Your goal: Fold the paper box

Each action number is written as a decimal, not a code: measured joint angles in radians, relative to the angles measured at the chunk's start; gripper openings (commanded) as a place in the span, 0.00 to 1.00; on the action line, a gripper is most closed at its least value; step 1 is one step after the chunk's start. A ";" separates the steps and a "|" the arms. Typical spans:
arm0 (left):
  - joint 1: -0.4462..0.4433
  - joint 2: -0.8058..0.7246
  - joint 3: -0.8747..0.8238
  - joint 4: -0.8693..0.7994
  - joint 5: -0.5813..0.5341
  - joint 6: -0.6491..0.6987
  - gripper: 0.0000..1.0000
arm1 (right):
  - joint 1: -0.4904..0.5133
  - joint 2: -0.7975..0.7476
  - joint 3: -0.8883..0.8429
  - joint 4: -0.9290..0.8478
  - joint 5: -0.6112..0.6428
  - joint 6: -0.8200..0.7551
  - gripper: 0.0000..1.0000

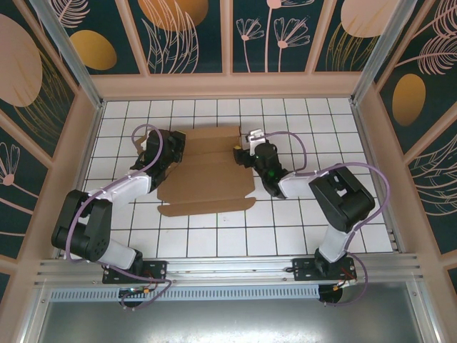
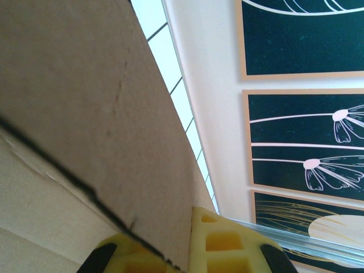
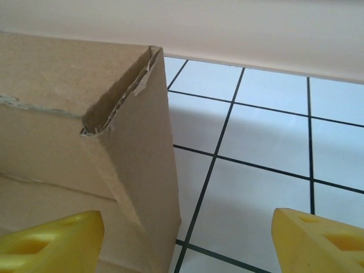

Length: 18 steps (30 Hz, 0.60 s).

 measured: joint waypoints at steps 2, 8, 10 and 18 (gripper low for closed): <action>0.000 0.000 0.000 0.000 0.000 0.000 0.00 | 0.000 0.020 0.009 -0.005 -0.004 0.002 0.76; -0.001 0.000 0.004 -0.006 0.000 0.000 0.00 | -0.011 0.144 0.135 -0.122 -0.001 0.031 0.66; -0.001 0.000 0.008 -0.013 0.000 0.000 0.00 | -0.015 0.181 0.184 -0.169 0.004 0.039 0.55; -0.001 0.000 0.014 -0.023 -0.024 -0.002 0.00 | -0.006 0.248 0.299 -0.231 0.029 0.071 0.22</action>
